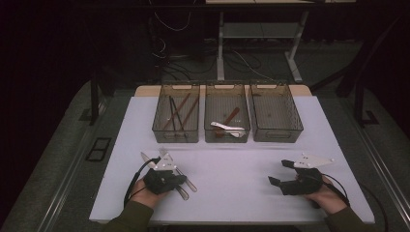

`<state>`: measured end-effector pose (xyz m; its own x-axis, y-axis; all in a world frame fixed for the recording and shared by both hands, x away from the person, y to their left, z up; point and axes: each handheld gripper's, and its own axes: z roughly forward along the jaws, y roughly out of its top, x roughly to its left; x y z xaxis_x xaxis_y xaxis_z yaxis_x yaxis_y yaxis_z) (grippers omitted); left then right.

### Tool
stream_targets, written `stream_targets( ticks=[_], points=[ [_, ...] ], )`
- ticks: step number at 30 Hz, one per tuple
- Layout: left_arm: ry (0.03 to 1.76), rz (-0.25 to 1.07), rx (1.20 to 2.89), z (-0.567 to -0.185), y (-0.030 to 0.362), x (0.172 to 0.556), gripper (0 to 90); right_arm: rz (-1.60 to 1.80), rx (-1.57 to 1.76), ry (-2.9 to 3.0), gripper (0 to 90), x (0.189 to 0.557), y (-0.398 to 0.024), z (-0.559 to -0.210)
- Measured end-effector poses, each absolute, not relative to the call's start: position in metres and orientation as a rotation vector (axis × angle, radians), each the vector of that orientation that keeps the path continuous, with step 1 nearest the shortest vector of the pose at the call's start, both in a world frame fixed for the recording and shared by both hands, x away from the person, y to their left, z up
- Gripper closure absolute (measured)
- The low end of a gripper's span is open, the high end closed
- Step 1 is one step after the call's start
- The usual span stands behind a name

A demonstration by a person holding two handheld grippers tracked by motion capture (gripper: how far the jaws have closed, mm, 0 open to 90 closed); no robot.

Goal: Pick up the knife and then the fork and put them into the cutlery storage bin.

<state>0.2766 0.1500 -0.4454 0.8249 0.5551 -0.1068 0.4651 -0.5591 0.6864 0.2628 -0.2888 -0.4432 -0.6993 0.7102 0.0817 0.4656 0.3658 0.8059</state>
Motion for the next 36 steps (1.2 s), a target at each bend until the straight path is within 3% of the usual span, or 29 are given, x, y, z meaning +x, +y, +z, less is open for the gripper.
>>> stream_targets(
  ticks=[18,36],
  points=[
    [0.683,0.2,2.293,-0.445,0.112,0.312,88.9,1.25,1.038,2.354,17.4,0.263,-0.288,-0.443],
    [0.733,0.255,2.27,-0.448,0.081,0.361,89.0,1.258,1.031,2.355,17.4,0.263,-0.289,-0.443]
  ],
)
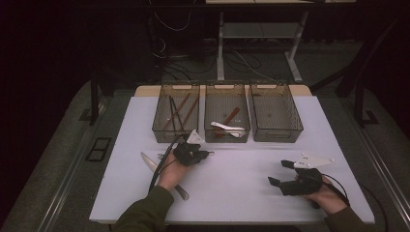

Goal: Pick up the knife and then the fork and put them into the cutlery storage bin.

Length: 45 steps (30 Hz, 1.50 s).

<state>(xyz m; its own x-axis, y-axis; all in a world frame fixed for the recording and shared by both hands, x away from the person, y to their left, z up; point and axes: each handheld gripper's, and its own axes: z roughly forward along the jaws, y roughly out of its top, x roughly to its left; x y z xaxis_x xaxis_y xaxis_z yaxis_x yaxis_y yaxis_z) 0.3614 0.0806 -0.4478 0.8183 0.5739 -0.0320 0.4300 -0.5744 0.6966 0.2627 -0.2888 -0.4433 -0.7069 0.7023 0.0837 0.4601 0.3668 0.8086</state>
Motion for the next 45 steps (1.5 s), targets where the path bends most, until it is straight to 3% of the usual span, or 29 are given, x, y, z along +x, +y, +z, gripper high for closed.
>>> stream_targets(
  ticks=[7,14,19,27,39,45],
  points=[
    [0.741,0.207,2.237,-0.444,0.085,0.364,88.6,1.258,1.028,2.356,17.4,0.263,-0.289,-0.443],
    [0.747,0.214,2.183,-0.423,0.119,0.358,65.4,1.252,1.01,2.363,17.4,0.262,-0.287,-0.443],
    [0.771,0.229,2.186,-0.422,0.152,0.359,61.5,1.25,1.008,2.367,17.4,0.262,-0.287,-0.443],
    [0.74,0.216,2.259,-0.437,0.159,0.367,63.4,1.249,1.008,2.373,17.4,0.263,-0.286,-0.444],
    [0.664,0.153,2.314,-0.444,0.155,0.367,79.0,1.256,1.004,2.374,17.4,0.263,-0.287,-0.444],
    [0.583,0.144,2.34,-0.443,0.151,0.362,82.2,1.257,1.004,2.374,17.4,0.263,-0.287,-0.444]
  ],
)
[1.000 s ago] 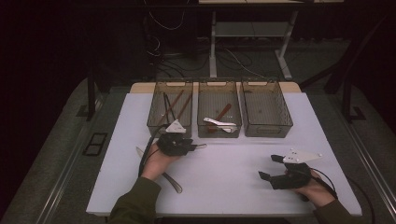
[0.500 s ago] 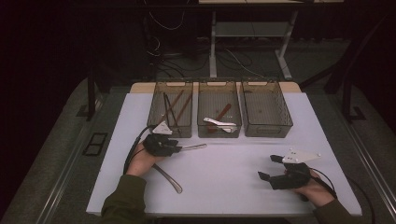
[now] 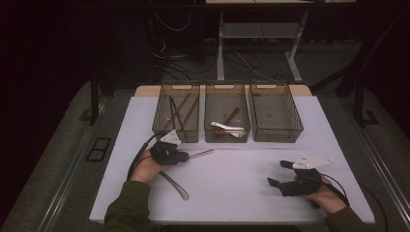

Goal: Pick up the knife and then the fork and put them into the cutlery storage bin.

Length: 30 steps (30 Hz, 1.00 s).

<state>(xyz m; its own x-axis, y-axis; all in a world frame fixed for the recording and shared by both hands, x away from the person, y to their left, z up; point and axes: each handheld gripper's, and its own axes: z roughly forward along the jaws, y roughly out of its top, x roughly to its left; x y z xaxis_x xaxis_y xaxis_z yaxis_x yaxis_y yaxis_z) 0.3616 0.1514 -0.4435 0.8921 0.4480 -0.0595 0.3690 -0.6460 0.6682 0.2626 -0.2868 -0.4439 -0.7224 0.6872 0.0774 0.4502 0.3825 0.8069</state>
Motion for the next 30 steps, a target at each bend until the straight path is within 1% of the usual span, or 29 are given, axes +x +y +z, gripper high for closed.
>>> stream_targets(
  ticks=[3,9,18,21,23,30],
  points=[
    [0.538,0.157,2.357,-0.443,0.15,0.359,83.4,1.259,1.002,2.375,17.4,0.262,-0.287,-0.444],
    [0.525,0.141,2.352,-0.443,0.149,0.359,84.0,1.273,0.998,2.381,17.4,0.263,-0.288,-0.443],
    [0.497,0.118,2.298,-0.433,0.144,0.353,84.1,1.303,0.985,2.394,17.4,0.266,-0.288,-0.437],
    [0.462,0.116,2.289,-0.427,0.136,0.35,84.1,1.277,0.943,2.451,17.3,0.272,-0.286,-0.428],
    [0.436,0.101,2.278,-0.423,0.131,0.348,84.1,1.281,0.906,2.485,14.1,0.276,-0.285,-0.423],
    [0.317,0.059,2.238,-0.411,0.104,0.337,84.0,1.265,0.768,2.622,14.5,0.29,-0.272,-0.407]
  ],
)
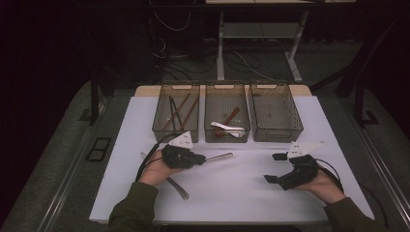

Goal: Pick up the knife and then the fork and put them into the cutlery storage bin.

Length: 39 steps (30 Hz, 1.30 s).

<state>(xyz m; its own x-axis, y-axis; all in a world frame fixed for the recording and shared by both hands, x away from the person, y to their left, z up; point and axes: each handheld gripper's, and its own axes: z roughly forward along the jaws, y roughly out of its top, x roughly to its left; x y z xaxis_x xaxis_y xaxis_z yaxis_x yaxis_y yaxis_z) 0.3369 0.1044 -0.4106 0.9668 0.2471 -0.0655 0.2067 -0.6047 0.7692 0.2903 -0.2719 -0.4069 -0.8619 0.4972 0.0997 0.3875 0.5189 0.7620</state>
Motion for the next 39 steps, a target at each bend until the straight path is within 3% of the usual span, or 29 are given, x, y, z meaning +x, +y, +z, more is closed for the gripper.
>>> stream_targets(
  ticks=[15,35,39],
  points=[
    [0.047,-0.025,2.246,-0.401,0.041,0.312,84.0,1.197,0.432,2.893,20.6,0.32,-0.219,-0.392],
    [-0.031,-0.02,2.265,-0.398,0.029,0.303,83.9,1.099,0.273,3.243,77.7,0.328,-0.192,-0.409],
    [-0.047,-0.021,2.268,-0.398,0.028,0.302,83.8,1.088,0.234,3.26,80.5,0.326,-0.191,-0.409]
  ],
)
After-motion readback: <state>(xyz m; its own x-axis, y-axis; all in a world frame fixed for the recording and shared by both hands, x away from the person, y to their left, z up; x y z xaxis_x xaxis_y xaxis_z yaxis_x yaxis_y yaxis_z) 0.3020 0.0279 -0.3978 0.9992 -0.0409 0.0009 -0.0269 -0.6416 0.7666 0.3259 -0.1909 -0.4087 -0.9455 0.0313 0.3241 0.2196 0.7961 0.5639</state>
